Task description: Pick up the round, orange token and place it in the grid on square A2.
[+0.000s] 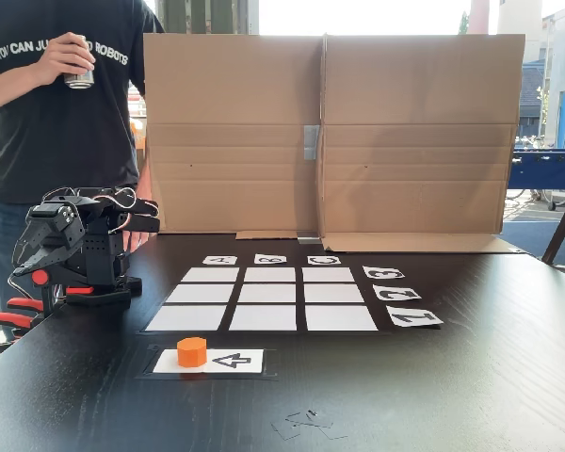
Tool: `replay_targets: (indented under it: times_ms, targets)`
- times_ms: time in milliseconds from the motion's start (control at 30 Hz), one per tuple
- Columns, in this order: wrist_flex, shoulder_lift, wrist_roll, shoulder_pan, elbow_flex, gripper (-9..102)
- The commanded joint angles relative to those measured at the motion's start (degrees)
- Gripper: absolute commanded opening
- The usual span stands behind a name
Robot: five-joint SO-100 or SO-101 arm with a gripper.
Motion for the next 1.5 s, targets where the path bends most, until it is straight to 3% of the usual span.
replay_targets:
  times_ms: [0,133,333,633,900,1067,1467]
  targets:
    - [-1.8,0.4,0.6,0.1,-0.4,14]
    - [-0.8,-0.8,0.5,-1.0,-2.6,18]
    - [1.2,-18.5,0.1,-3.6,-17.8,22]
    - [20.1,-51.7,-1.0,-10.6,-51.9,28]
    - [33.4,-71.7,-5.4,-15.0,-71.8,32]
    - [39.9,-80.9,-8.7,-16.8,-81.2,38]
    - [46.9,-96.3,-12.3,-22.3,-99.6,39]
